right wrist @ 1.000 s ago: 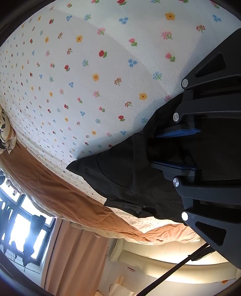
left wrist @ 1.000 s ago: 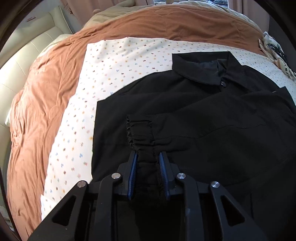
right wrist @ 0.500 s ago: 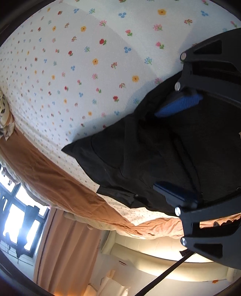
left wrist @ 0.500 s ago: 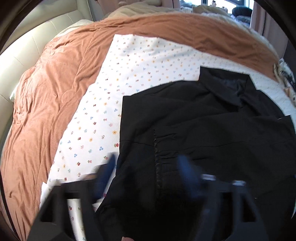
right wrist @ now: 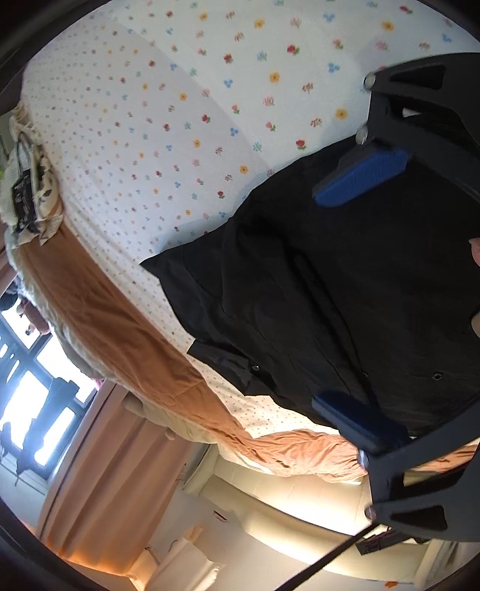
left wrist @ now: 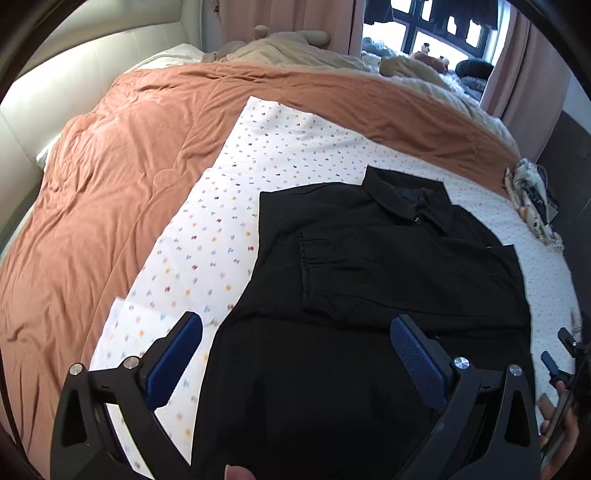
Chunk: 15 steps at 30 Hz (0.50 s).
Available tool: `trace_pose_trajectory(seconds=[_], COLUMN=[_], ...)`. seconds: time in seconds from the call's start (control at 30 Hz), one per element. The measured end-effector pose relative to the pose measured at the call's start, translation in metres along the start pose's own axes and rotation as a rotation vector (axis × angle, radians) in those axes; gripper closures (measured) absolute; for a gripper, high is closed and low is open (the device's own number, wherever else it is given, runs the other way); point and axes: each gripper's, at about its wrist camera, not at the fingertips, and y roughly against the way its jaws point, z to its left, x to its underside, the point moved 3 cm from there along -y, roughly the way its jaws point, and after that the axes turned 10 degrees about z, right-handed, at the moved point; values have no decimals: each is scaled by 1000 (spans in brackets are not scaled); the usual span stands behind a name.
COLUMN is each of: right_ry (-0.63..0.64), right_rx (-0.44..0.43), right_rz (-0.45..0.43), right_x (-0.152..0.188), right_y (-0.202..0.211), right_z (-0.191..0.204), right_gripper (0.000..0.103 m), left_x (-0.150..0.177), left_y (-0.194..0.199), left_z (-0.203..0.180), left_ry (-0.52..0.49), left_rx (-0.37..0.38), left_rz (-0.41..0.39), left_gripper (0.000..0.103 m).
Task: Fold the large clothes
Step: 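Release the folded edge with the left tool and lift both tools away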
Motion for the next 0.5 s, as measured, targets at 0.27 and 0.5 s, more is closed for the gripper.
trace_pose_trajectory(seconds=[0.27,0.5], right_ry=[88,88], right_rx=[66,107], right_rz=[-130,-142], right_x=[66,109], right_y=[68,113], right_z=[9,10], right_gripper=[0,0], left_x=[47,80], left_y=[79,128], left_z=[11,26], left_ry=[-38,-55], left_rx=[26,62], left_rz=[-108,-171], left_gripper=[0,0])
